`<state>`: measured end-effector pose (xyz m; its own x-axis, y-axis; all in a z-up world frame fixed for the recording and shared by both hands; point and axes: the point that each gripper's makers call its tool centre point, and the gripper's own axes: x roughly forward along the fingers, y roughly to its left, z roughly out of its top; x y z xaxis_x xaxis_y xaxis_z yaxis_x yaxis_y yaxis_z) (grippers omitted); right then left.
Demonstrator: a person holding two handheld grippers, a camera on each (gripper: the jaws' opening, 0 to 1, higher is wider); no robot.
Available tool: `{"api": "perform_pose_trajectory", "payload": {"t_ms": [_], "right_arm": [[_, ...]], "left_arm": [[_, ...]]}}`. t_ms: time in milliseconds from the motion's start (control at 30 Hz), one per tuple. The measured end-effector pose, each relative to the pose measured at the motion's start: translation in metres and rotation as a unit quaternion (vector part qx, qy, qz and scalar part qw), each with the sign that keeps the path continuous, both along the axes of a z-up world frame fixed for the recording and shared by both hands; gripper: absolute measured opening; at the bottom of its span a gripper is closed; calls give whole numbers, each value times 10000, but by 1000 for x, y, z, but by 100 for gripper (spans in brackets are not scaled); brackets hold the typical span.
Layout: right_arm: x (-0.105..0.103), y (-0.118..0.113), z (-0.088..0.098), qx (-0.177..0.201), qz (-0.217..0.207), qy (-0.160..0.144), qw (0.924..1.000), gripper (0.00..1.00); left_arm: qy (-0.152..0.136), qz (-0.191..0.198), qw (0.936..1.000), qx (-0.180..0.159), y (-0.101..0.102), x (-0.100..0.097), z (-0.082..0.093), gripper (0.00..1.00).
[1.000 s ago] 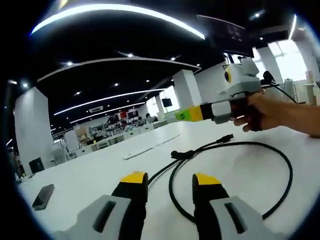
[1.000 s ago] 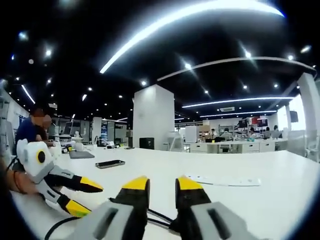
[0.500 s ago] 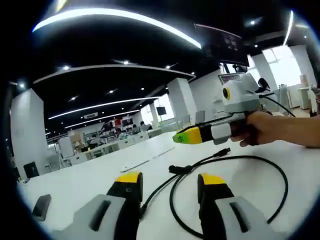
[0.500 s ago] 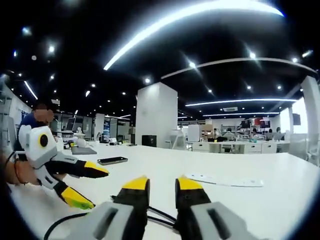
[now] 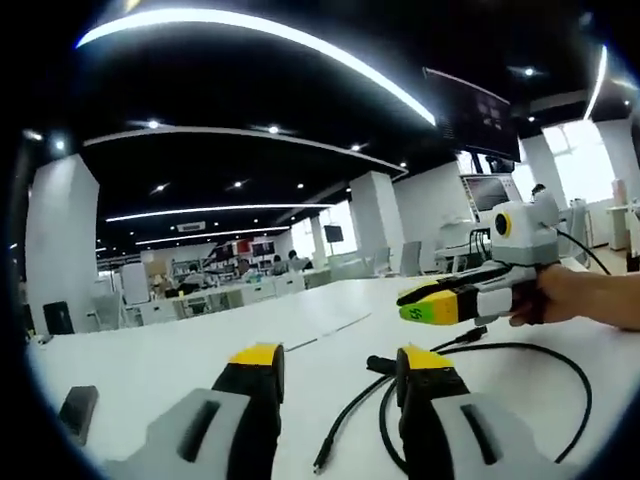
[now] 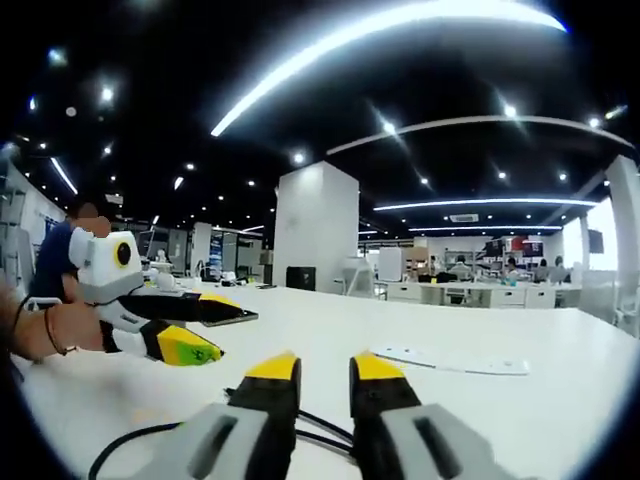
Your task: Find the charging cable on the desk, coil it up and secure with Velcro.
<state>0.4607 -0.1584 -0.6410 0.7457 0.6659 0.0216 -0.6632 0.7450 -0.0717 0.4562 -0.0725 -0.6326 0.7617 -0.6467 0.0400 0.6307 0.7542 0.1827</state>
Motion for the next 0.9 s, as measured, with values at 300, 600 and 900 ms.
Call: {"api": "perform_pose_trajectory", "payload": {"t_ms": [300,600,900], "right_arm": [[-1,1,2,15,27,-16,10000,21],[-2,1,3,-36,38,-82,10000,22],[-2,3,1,-53,59,-75,9999,22]], "left_arm": [[-123,31,9998,-172,8,11,8,45],[-150,86,9994,-315,20,12,11,46],[-82,77,9987,-503,22,12,7,46]]}}
